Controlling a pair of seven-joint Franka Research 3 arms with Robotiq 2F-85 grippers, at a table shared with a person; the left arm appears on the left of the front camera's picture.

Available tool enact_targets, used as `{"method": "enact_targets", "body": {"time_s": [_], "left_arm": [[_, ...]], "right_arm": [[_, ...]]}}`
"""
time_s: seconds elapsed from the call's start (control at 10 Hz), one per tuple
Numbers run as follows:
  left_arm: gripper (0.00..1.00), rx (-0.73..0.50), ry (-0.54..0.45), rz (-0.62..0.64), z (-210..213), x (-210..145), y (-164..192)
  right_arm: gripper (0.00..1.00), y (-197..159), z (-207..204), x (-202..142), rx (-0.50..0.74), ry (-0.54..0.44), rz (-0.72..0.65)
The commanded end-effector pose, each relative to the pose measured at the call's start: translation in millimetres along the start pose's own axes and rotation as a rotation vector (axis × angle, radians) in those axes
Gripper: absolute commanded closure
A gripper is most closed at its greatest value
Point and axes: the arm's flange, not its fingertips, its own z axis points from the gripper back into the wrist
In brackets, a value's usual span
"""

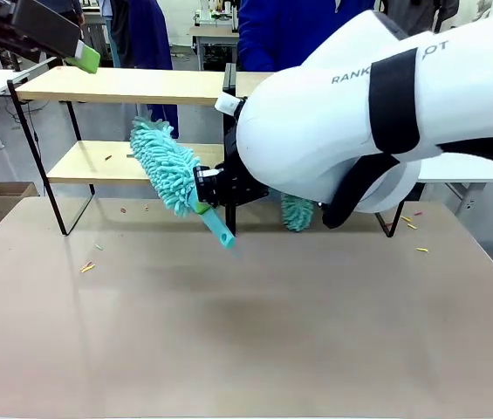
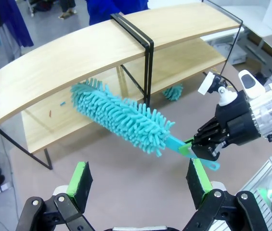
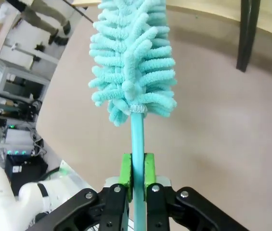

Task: Clean the shelves.
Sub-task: Clean another randomly selected level of the Shelf with the Duster.

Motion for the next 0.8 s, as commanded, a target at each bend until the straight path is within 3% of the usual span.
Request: {"method": "enact_targets", "body": {"time_s": [0.0,0.3,0.7], "left_arm": [[0.0,-0.012,-0.007,0.001,0,0,1],[0.0,-0.012,-0.007,0.001,0,0,1],[0.0,-0.012,-0.007,0.001,0,0,1]], "right_arm": [[0.88,10,-6,2,-0.023,-0.1,-0.068],[0.88,13,-25,26,-0.003,-0.146,-0.11],[0.88,19,-60,63,-0.031,-0.106,-0.173]]}}
